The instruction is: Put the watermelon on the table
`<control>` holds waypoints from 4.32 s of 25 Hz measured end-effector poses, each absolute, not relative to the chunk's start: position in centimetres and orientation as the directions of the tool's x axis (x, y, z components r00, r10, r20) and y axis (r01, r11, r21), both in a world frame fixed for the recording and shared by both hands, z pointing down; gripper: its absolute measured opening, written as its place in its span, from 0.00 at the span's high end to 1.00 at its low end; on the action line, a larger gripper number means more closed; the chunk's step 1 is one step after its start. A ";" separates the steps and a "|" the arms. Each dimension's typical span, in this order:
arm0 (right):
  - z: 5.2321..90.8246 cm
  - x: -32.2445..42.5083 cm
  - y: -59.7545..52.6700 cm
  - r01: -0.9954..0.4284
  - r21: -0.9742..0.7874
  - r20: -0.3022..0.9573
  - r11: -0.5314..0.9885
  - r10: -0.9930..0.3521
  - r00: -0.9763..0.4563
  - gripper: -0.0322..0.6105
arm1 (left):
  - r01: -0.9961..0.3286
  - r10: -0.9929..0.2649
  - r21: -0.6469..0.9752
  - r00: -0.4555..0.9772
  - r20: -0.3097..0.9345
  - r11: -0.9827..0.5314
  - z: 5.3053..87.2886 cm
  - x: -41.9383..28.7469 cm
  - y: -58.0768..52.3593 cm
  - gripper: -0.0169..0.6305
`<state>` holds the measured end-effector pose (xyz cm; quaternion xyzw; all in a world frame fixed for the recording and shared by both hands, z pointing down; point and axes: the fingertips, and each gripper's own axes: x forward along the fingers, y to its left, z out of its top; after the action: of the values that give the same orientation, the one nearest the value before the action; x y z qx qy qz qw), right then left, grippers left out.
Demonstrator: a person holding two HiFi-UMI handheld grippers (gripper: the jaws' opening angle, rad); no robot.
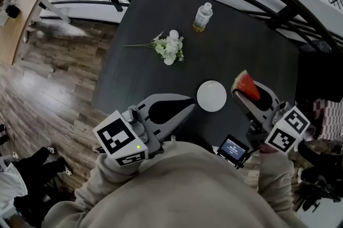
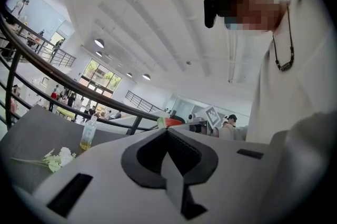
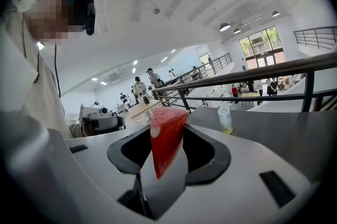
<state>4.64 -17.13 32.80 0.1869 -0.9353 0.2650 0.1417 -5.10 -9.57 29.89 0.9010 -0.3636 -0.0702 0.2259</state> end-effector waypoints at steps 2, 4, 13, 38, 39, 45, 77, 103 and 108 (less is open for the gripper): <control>33.3 4.5 -17.3 -0.423 -0.445 0.370 0.789 -0.268 -0.890 0.66 | -0.628 -0.692 0.459 0.721 0.040 -0.628 30.0 -5.3 -9.6 0.97; 33.9 4.4 -17.3 -0.422 -0.445 0.379 0.789 -0.261 -0.888 0.66 | -0.634 -0.698 0.460 0.715 0.041 -0.622 30.1 -5.5 -9.5 0.97; 36.9 4.1 -17.0 -0.413 -0.439 0.442 0.798 -0.209 -0.872 0.66 | -0.655 -0.725 0.476 0.686 0.051 -0.587 31.0 -6.2 -9.2 0.97; 44.4 4.5 -17.3 -0.407 -0.456 0.544 0.791 -0.114 -0.831 0.66 | -0.714 -0.783 0.505 0.611 0.111 -0.485 33.4 -7.0 -8.6 0.97; 44.7 4.5 -17.4 -0.406 -0.462 0.544 0.788 -0.111 -0.832 0.66 | -0.714 -0.784 0.506 0.611 0.113 -0.484 33.5 -6.9 -8.6 0.97; 45.8 4.6 -17.6 -0.414 -0.472 0.552 0.778 -0.105 -0.827 0.66 | -0.714 -0.780 0.510 0.613 0.126 -0.479 34.0 -6.8 -8.6 0.97; 53.0 5.3 -16.3 -0.441 -0.480 0.655 0.758 -0.025 -0.755 0.66 | -0.719 -0.785 0.545 0.597 0.167 -0.431 36.1 -7.4 -7.3 0.97; 58.5 5.9 -15.7 -0.468 -0.471 0.721 0.748 0.021 -0.692 0.66 | -0.720 -0.779 0.565 0.594 0.202 -0.403 38.0 -7.4 -6.9 0.97; 59.8 6.2 -15.5 -0.474 -0.460 0.741 0.751 0.030 -0.671 0.66 | -0.723 -0.784 0.571 0.586 0.207 -0.390 38.3 -7.5 -6.6 0.97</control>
<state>6.16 -15.53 59.76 0.1300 -0.8531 0.3283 0.3840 -7.55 -6.55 38.27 0.8322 -0.4525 -0.0479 0.3169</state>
